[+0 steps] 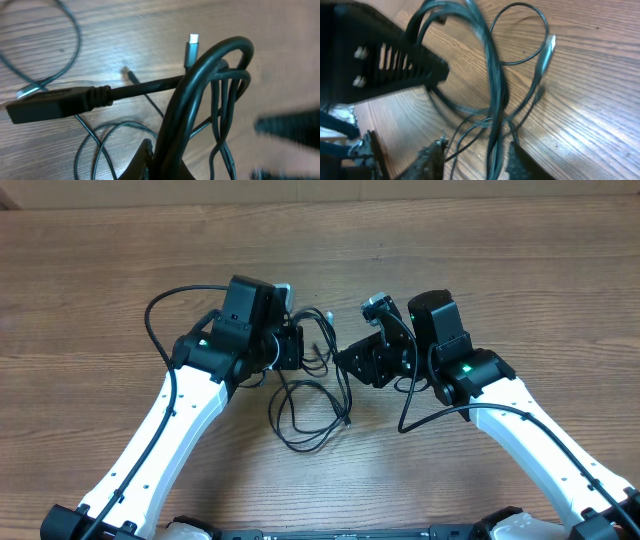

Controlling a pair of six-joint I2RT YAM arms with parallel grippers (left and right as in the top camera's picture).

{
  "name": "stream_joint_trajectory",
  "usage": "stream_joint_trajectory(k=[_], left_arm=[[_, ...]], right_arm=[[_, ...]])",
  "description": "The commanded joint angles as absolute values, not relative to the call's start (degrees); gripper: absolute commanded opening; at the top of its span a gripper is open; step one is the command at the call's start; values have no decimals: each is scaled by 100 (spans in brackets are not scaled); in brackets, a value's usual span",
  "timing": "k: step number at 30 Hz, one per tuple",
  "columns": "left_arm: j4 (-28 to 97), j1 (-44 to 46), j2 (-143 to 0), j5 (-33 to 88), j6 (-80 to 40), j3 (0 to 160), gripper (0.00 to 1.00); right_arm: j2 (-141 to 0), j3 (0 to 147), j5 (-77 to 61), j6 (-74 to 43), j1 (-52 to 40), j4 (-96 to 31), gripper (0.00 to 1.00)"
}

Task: Untangle cables

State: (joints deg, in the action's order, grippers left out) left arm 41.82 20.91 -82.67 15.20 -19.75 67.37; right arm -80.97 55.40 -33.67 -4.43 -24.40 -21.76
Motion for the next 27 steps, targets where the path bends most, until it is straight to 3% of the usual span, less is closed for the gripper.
stream_joint_trajectory(k=[1, 11, 17, 23, 27], left_arm=[[4318, 2067, -8211, 2084, -871, 6827, 4], [4532, 2067, -8211, 2176, -360, 6827, 4], [4353, 2067, -8211, 2403, -362, 6827, 4], [4311, 2067, -8211, 2410, -375, 6827, 4], [4307, 2067, -8211, 2405, -429, 6827, 4]], right_arm=[[-8103, 5535, -3039, -412, -2443, -2086, 43], [-8103, 5535, -2808, -395, -2440, -1697, 43], [-8103, 5535, -2930, -392, -2443, -1695, 36], [-8103, 5535, -3079, -261, -2443, -1697, 36], [-8103, 5535, -3118, -266, -2443, -1699, 27]])
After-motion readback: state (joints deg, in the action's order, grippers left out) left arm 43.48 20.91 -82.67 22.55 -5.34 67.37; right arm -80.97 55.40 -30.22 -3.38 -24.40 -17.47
